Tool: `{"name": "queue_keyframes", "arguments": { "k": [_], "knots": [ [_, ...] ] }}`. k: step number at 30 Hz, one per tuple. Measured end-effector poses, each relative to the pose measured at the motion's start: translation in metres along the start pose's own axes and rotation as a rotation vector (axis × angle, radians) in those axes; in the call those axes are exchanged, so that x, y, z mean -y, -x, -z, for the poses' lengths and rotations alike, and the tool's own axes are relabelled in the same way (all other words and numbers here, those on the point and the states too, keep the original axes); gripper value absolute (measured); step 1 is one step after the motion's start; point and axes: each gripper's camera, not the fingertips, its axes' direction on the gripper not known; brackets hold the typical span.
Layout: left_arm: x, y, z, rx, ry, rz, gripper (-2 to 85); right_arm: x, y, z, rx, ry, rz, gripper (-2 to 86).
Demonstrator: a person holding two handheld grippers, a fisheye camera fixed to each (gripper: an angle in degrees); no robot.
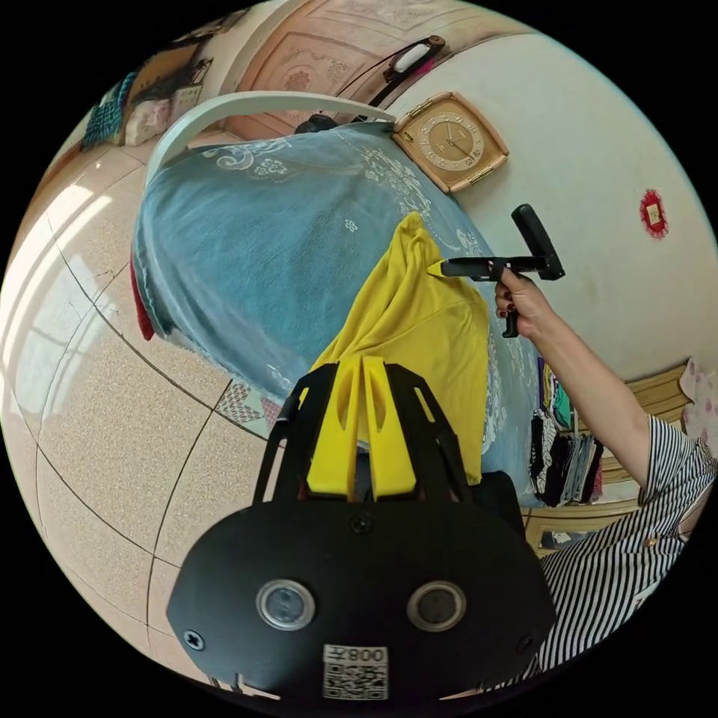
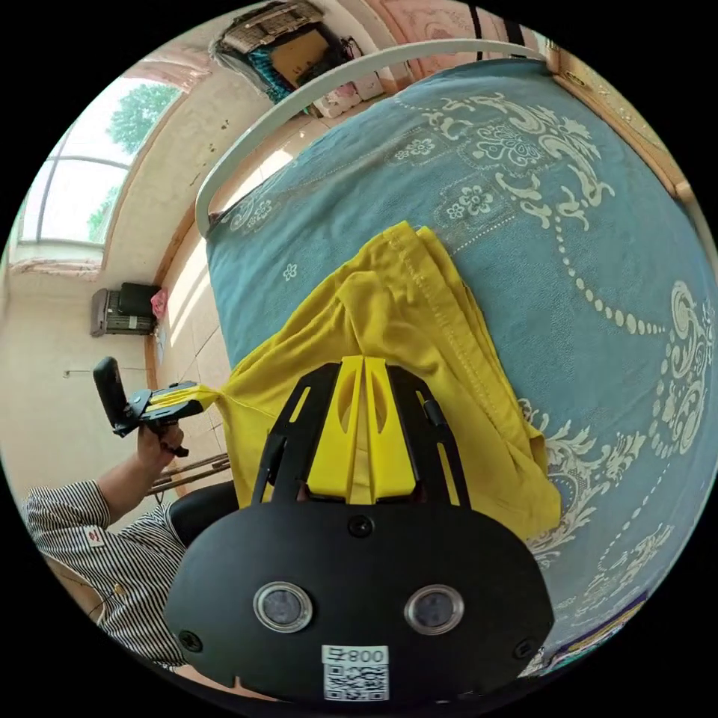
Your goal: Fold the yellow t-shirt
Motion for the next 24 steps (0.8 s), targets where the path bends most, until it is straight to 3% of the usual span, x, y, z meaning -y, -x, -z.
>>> {"name": "queue_keyframes", "arguments": {
  "k": [4, 11, 17, 24],
  "knots": [
    [-0.025, 0.043, 0.017, -0.086, -0.005, 0.099, 1.7, -0.052, -0.019, 0.025, -0.015, -0.147, -0.023, 0.5],
    [-0.077, 0.114, -0.013, -0.504, 0.048, 0.374, 9.1, -0.248, -0.073, 0.007, 0.293, -0.302, -0.22, 3.3],
    [-0.088, 0.128, -0.048, -0.74, 0.134, 0.412, 12.2, -0.389, -0.104, -0.05, 0.519, -0.33, -0.469, 8.7],
    [-0.085, 0.134, -0.033, -0.763, 0.12, 0.36, 11.8, -0.449, -0.14, -0.109, 0.75, -0.357, -0.593, 10.7]
  ]
}}
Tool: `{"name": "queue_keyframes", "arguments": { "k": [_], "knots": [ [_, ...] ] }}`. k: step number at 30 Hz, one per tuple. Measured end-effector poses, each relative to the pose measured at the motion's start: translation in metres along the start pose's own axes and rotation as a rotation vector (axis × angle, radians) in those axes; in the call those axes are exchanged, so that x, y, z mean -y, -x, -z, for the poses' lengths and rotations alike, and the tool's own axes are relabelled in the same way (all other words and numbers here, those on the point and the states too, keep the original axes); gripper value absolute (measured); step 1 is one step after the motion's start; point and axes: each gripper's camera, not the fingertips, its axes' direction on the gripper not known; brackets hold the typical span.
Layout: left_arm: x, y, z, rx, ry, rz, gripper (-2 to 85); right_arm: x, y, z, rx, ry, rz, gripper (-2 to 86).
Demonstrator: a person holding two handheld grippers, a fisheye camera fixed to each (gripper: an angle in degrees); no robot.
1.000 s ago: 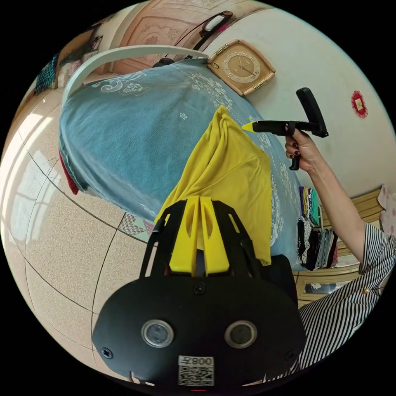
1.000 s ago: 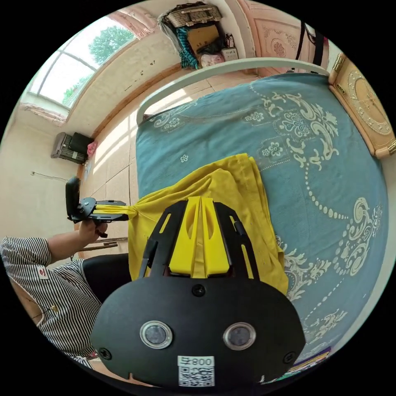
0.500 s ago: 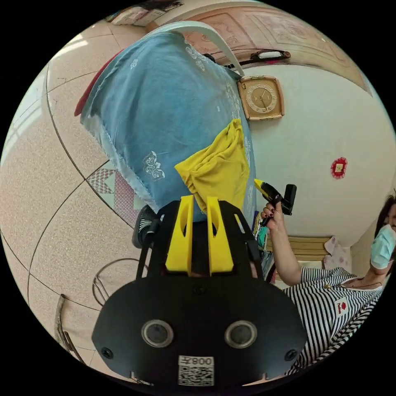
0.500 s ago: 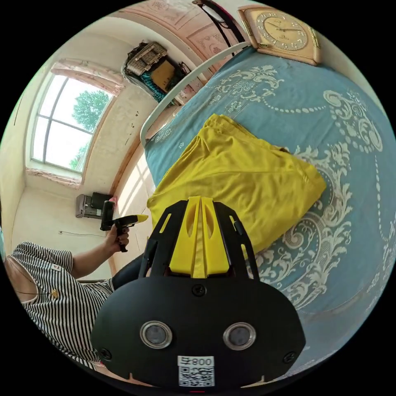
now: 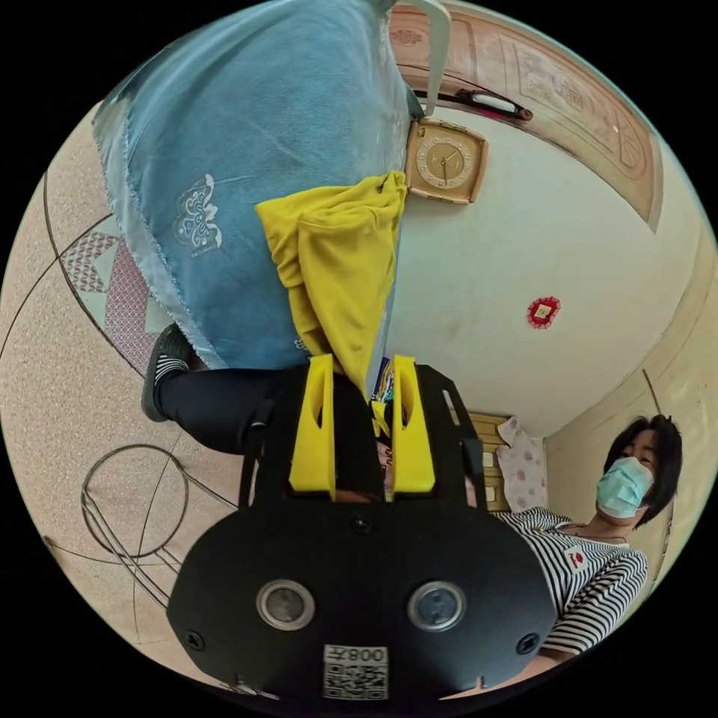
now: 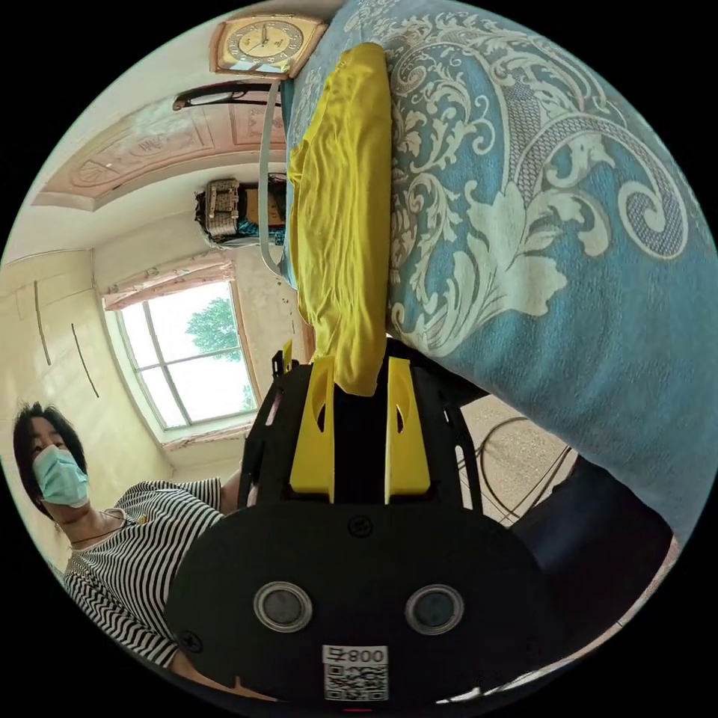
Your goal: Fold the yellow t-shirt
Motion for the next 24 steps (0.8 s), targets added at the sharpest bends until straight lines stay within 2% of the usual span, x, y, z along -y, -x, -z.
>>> {"name": "queue_keyframes", "arguments": {
  "k": [5, 12, 18, 24],
  "knots": [
    [-0.013, 0.001, 0.017, 0.014, 0.002, -0.012, 10.8, -0.01, -0.041, 0.001, 0.062, 0.012, -0.037, 10.4],
    [-0.031, 0.016, 0.032, -0.015, -0.027, 0.017, 9.9, -0.023, -0.092, 0.016, 0.192, -0.016, -0.06, 2.9],
    [-0.038, 0.022, 0.042, -0.033, -0.047, 0.004, 10.2, -0.043, -0.09, 0.048, 0.286, -0.035, 0.005, 1.6],
    [-0.039, 0.038, 0.039, -0.162, -0.091, 0.029, 12.3, -0.053, -0.07, 0.071, 0.325, -0.057, 0.077, 1.3]
  ]
}}
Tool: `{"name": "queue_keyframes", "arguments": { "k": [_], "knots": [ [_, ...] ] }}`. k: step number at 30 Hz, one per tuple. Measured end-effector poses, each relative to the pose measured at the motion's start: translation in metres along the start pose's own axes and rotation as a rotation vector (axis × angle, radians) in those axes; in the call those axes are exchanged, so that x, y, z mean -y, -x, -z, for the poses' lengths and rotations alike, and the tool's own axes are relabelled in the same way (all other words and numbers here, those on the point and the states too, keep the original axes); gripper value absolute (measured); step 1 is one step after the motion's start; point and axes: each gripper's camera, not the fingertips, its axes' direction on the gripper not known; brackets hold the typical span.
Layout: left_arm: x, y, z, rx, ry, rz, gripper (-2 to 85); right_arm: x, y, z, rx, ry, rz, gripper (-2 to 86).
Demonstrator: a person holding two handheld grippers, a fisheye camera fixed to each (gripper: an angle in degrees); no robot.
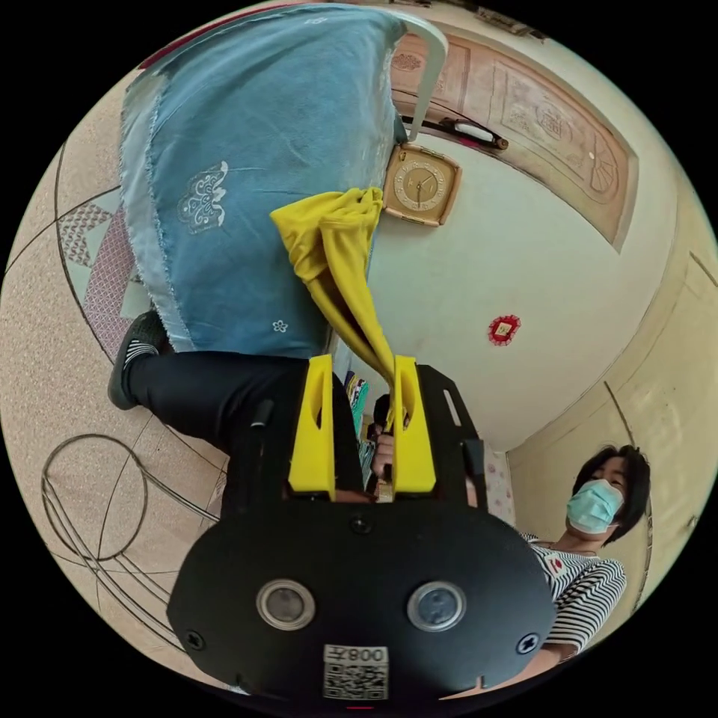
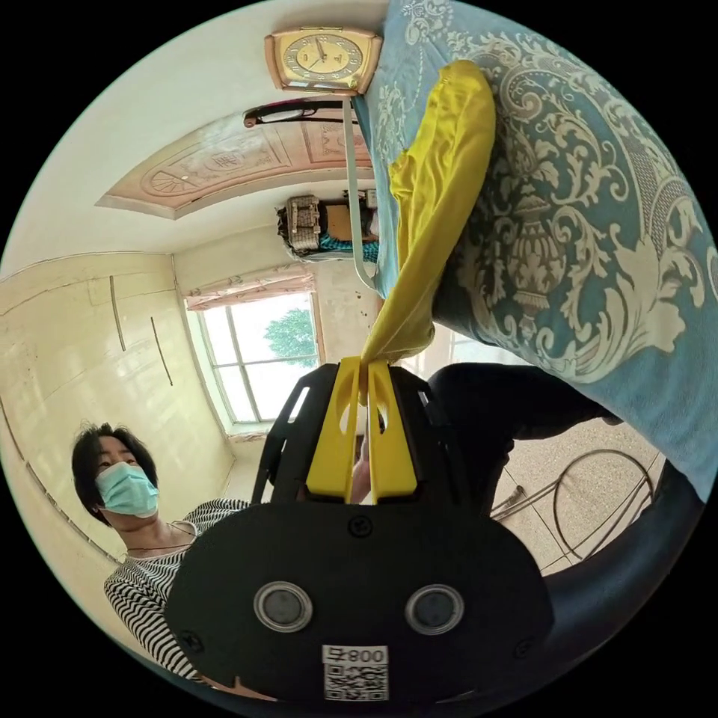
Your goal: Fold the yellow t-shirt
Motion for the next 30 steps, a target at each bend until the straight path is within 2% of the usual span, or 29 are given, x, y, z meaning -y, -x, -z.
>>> {"name": "queue_keyframes", "arguments": {
  "k": [5, 14, 18, 21, 30],
  "knots": [
    [0.004, 0.017, -0.011, -0.153, -0.093, 0.047, 14.4, -0.001, 0.016, 0.006, 0.011, -0.009, 0.051, 1.2],
    [0.007, 0.04, -0.039, -0.295, -0.238, 0.132, 14.9, -0.019, 0.013, 0.018, 0.008, -0.016, 0.074, 1.2],
    [0.007, 0.045, -0.041, -0.277, -0.293, 0.147, 12.9, -0.033, 0.004, 0.025, 0.01, -0.015, 0.077, 1.2],
    [0.006, 0.044, -0.045, -0.263, -0.307, 0.142, 7.3, -0.046, -0.007, 0.033, 0.012, -0.02, 0.072, 1.2],
    [-0.01, 0.022, -0.074, -0.129, -0.221, 0.065, 3.7, -0.098, -0.043, 0.073, 0.007, -0.06, 0.049, 1.2]
  ]
}}
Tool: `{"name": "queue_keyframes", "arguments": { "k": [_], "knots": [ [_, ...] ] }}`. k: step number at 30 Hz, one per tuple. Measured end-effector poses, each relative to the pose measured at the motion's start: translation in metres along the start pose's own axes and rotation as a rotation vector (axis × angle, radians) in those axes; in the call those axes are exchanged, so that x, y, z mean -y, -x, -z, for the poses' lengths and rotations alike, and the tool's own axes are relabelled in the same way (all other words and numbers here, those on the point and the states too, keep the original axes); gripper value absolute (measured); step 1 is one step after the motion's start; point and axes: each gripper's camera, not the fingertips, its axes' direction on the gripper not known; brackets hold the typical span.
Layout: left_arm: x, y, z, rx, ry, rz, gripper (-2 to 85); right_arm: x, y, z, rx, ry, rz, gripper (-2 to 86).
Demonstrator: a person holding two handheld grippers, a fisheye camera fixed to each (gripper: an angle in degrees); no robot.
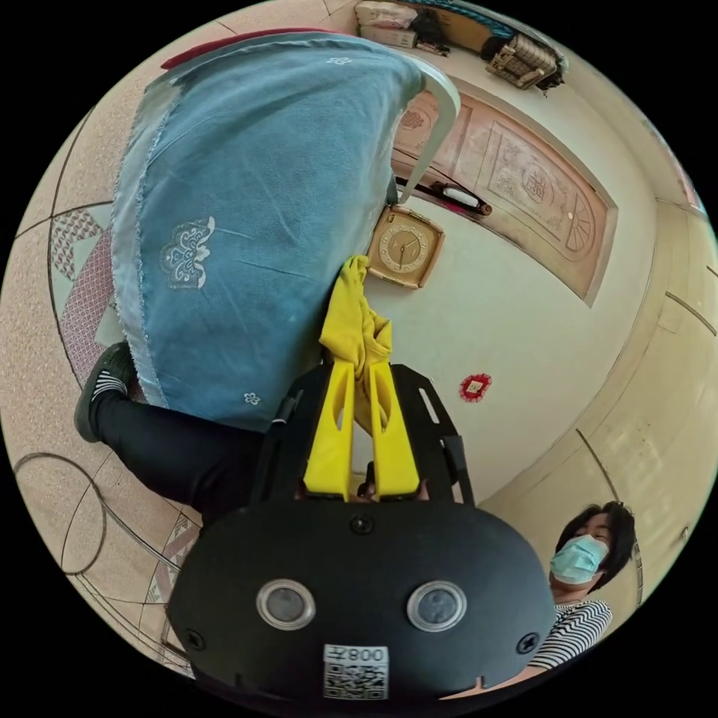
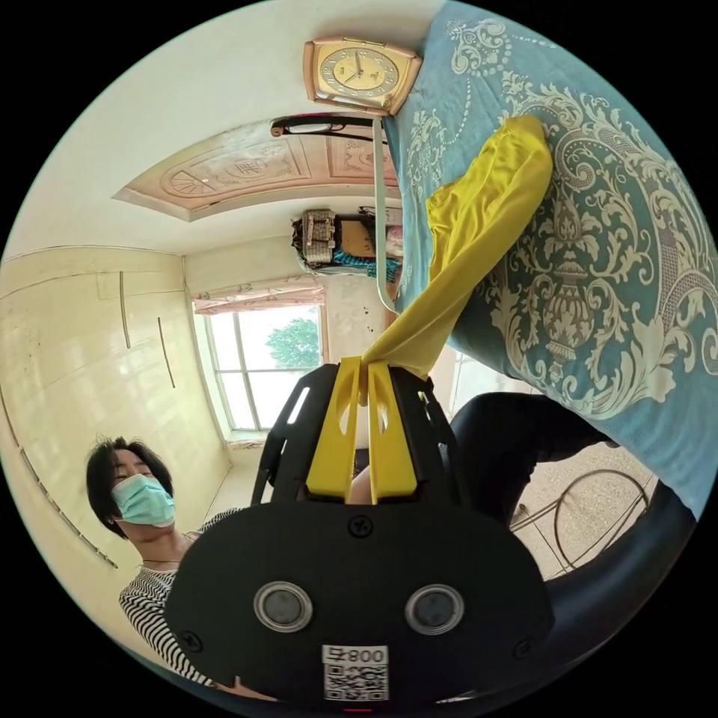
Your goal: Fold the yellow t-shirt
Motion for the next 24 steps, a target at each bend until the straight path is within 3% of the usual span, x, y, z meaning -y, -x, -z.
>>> {"name": "queue_keyframes", "arguments": {
  "k": [12, 24],
  "knots": [
    [-0.084, -0.047, -0.068, 0.07, 0.159, -0.231, 3.2, -0.11, -0.03, 0.075, 0.052, -0.073, 0.037, 1.1],
    [-0.186, -0.087, -0.176, -0.07, 0.349, -0.454, 3.2, -0.251, 0.007, 0.163, 0.117, -0.159, 0.275, 1.1]
  ]
}}
